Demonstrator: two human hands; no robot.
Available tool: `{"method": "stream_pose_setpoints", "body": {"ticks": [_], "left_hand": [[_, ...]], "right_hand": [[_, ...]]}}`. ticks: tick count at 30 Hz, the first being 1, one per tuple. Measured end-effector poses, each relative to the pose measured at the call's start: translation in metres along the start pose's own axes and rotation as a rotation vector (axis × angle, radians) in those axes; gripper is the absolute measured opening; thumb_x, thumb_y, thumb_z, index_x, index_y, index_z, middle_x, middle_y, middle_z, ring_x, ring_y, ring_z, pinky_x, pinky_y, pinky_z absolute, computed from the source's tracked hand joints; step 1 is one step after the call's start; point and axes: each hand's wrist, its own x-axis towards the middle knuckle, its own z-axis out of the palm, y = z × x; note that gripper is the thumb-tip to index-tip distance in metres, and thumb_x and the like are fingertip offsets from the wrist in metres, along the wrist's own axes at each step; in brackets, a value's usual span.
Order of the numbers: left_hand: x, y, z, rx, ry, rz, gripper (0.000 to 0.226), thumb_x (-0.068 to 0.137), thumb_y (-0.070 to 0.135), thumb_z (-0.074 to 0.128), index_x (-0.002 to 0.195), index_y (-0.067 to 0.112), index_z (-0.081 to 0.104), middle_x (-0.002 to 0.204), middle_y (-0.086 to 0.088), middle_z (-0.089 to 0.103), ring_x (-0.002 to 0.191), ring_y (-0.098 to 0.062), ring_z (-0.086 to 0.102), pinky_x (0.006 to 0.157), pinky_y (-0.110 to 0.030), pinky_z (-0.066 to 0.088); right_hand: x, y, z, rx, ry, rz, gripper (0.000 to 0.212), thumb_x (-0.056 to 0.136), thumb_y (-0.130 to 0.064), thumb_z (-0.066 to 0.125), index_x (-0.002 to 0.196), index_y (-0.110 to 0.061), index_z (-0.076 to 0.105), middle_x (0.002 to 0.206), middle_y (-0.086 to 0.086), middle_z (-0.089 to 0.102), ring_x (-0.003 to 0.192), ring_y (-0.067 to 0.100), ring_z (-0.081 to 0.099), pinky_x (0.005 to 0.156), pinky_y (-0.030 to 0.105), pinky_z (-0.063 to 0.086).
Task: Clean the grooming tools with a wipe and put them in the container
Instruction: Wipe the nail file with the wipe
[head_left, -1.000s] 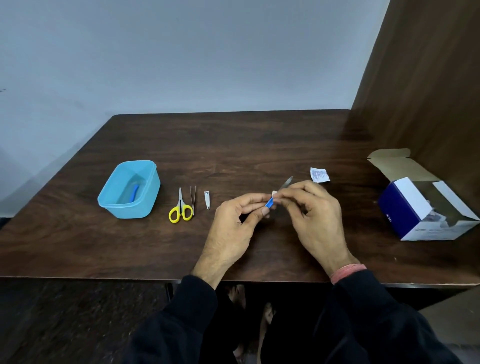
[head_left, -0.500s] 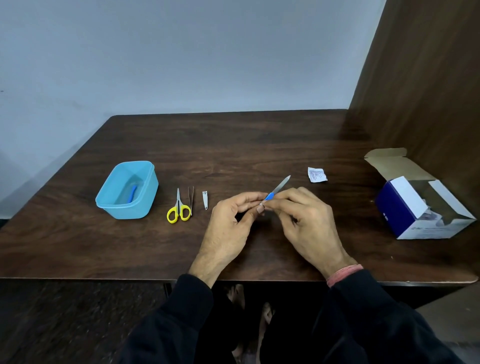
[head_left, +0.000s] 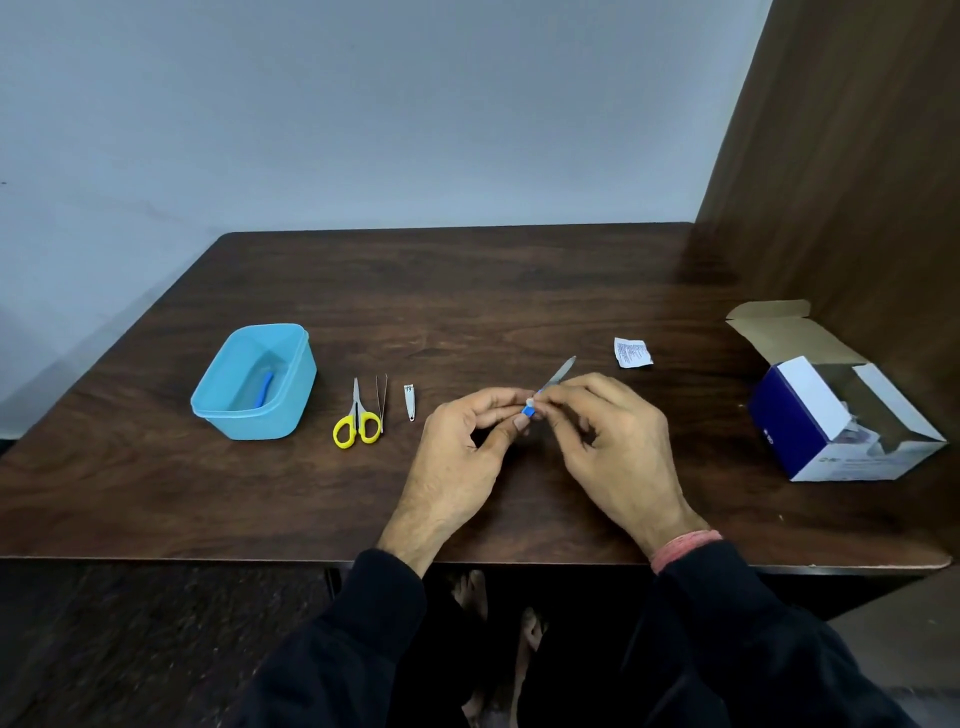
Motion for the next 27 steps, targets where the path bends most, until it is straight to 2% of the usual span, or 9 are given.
{"method": "stream_pose_setpoints", "body": {"ticks": [3,7,10,12,15,18,22,25,27], "left_hand": [[0.0,-0.0006,-0.0004,0.001,0.008,0.005,0.027,0.109,0.008,0.072,0.126,0.026,0.082,0.113,0.014,0.086,0.115,-0.003,0.079,0.112,-0.028,0.055],[-0.0008,0.0017,0.0005,0.01,0.011,0.003,0.026,0.108,0.009,0.073,0.126,0.027,0.082,0.111,0.015,0.086,0.112,0.0,0.079,0.108,-0.02,0.055],[-0.0012,0.0027,-0.0008,0.006,0.016,0.013,0.025,0.108,0.009,0.072,0.125,0.025,0.083,0.111,0.014,0.086,0.111,-0.001,0.079,0.108,-0.02,0.056],[-0.0012,0.0032,-0.0004,0.005,0.008,0.002,0.025,0.109,0.011,0.072,0.124,0.027,0.082,0.109,0.015,0.086,0.11,-0.001,0.079,0.108,-0.02,0.054],[-0.0018,0.0027,0.0004,-0.002,0.014,-0.006,0.024,0.109,0.011,0.073,0.124,0.027,0.082,0.109,0.015,0.086,0.112,-0.001,0.079,0.113,-0.027,0.054],[-0.0024,0.0027,-0.0004,-0.01,0.023,0.007,0.025,0.108,0.008,0.072,0.123,0.025,0.083,0.113,0.015,0.086,0.117,-0.001,0.077,0.114,-0.029,0.055],[-0.0026,0.0034,0.0003,-0.022,0.029,0.005,0.024,0.108,0.012,0.073,0.123,0.029,0.083,0.109,0.015,0.086,0.117,0.0,0.077,0.117,-0.034,0.053],[-0.0024,0.003,-0.0003,-0.023,0.036,0.001,0.024,0.108,0.01,0.073,0.122,0.027,0.084,0.111,0.015,0.086,0.115,-0.001,0.078,0.116,-0.036,0.056],[-0.0022,0.0024,-0.0002,-0.026,0.033,-0.008,0.024,0.109,0.011,0.073,0.122,0.027,0.083,0.109,0.014,0.086,0.114,-0.003,0.079,0.116,-0.039,0.057]], "right_hand": [[-0.0006,0.0001,0.0002,0.011,-0.037,-0.031,0.009,0.102,-0.017,0.081,0.11,-0.021,0.084,0.108,-0.011,0.077,0.096,0.009,0.071,0.081,0.038,0.062],[0.0014,0.0016,0.0001,-0.012,0.026,0.067,0.012,0.099,-0.017,0.082,0.11,-0.021,0.084,0.106,-0.011,0.076,0.086,-0.004,0.053,0.074,0.032,0.06],[-0.0015,-0.0008,0.0003,0.03,-0.061,-0.036,0.009,0.103,-0.02,0.08,0.11,-0.023,0.084,0.108,-0.012,0.076,0.092,0.0,0.063,0.078,0.031,0.06],[0.0003,0.0024,0.0002,0.015,-0.013,0.039,0.01,0.101,-0.019,0.081,0.11,-0.023,0.084,0.108,-0.013,0.076,0.088,-0.004,0.059,0.077,0.028,0.059],[0.0008,0.0035,0.002,0.01,0.015,0.078,0.012,0.1,-0.017,0.083,0.11,-0.022,0.084,0.107,-0.013,0.075,0.084,-0.01,0.055,0.075,0.024,0.058],[-0.0021,0.0009,0.0021,0.028,-0.061,-0.038,0.009,0.103,-0.019,0.082,0.111,-0.021,0.084,0.11,-0.011,0.077,0.094,0.004,0.068,0.079,0.033,0.062],[0.0005,0.0047,0.0012,0.003,0.005,0.081,0.014,0.1,-0.016,0.082,0.112,-0.022,0.084,0.109,-0.012,0.075,0.09,-0.004,0.058,0.076,0.033,0.061],[-0.0012,0.0013,0.002,0.017,-0.055,-0.025,0.011,0.102,-0.018,0.082,0.111,-0.021,0.084,0.109,-0.011,0.076,0.093,0.001,0.063,0.079,0.032,0.061],[0.0001,0.0016,0.0018,0.007,-0.017,0.014,0.01,0.101,-0.017,0.082,0.11,-0.021,0.084,0.108,-0.012,0.076,0.091,0.001,0.063,0.078,0.031,0.06]]}}
